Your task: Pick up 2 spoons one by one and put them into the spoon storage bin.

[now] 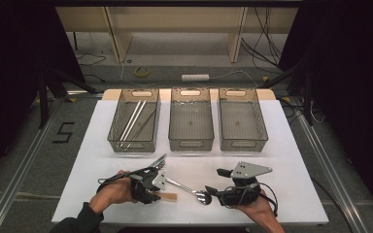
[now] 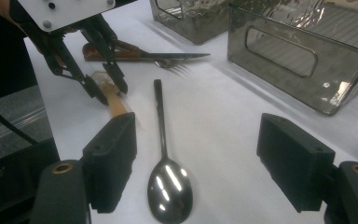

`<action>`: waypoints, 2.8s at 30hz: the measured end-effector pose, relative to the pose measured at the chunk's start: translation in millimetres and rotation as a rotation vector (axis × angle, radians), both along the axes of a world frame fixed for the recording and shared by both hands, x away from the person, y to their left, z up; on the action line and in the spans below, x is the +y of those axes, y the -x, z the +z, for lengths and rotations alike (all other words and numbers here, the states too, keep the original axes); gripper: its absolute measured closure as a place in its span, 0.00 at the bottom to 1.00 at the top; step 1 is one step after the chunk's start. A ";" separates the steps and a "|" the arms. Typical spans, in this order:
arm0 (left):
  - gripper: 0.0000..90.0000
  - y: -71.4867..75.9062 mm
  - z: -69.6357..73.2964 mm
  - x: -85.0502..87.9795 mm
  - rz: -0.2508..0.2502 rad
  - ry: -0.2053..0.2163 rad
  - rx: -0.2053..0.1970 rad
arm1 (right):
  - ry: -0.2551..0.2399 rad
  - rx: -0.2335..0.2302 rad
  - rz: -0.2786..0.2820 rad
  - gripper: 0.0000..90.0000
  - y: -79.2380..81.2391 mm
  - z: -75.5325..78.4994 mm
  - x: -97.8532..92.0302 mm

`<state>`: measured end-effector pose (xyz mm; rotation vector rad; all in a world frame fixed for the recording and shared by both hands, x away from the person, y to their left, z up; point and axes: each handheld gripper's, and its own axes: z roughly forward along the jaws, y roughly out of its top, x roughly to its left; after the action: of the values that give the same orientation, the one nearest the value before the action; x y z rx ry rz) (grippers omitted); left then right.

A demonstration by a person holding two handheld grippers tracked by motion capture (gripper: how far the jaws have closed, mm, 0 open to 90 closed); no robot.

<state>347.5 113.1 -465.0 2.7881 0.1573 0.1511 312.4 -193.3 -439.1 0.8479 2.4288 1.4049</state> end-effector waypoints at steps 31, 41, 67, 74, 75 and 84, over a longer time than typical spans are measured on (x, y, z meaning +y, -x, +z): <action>0.83 -2.1 2.5 1.7 0.038 0.017 0.063 | -0.008 0.011 -0.010 0.33 -2.6 0.0 -3.0; 0.84 -4.1 15.6 8.3 0.113 0.087 0.094 | -0.009 0.009 -0.012 0.33 -2.6 0.3 -3.0; 0.84 -25.0 55.2 30.1 0.500 0.449 0.025 | -0.009 0.007 -0.021 0.33 -3.1 -0.2 -3.9; 0.84 -29.9 63.1 25.4 0.515 0.479 0.009 | -0.007 0.007 -0.021 0.33 -3.3 -0.7 -3.6; 0.84 -31.0 64.1 24.8 0.514 0.480 0.006 | -0.006 0.009 -0.021 0.33 -3.1 -0.6 -3.6; 0.84 -47.2 79.0 14.2 0.524 0.538 -0.027 | -0.011 0.011 -0.023 0.33 -2.4 -0.5 -3.6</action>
<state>394.6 127.3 -386.0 2.1552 0.7942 0.2318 314.7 -196.9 -439.6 0.8847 2.4136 1.4108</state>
